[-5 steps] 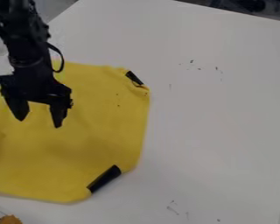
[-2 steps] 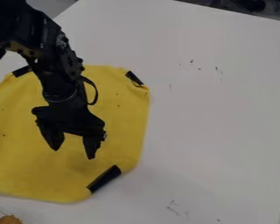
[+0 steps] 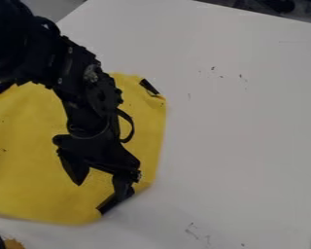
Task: Fold the cloth from bottom right to top
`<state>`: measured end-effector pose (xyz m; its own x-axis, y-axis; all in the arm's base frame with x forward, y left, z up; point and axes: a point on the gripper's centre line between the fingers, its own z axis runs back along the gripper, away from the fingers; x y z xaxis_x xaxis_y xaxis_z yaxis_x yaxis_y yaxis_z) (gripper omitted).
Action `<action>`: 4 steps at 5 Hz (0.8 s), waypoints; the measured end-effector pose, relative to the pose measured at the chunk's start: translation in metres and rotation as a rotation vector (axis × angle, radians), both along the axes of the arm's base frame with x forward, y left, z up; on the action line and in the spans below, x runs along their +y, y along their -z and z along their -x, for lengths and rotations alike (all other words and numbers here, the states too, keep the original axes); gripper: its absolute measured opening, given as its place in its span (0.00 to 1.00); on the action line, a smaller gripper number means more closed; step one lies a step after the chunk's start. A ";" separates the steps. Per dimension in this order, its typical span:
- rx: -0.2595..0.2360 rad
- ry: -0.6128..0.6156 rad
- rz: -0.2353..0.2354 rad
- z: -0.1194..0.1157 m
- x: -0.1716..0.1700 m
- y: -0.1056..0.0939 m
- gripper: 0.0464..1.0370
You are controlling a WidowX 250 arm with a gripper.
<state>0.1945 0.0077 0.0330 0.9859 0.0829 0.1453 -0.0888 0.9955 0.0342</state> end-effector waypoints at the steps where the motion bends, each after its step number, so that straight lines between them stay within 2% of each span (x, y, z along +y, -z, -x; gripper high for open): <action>1: 0.008 0.038 -0.002 0.002 -0.020 0.000 0.96; 3: 0.065 0.042 0.030 -0.001 -0.024 0.018 0.93; 4: 0.091 0.027 0.071 0.000 -0.021 0.027 0.69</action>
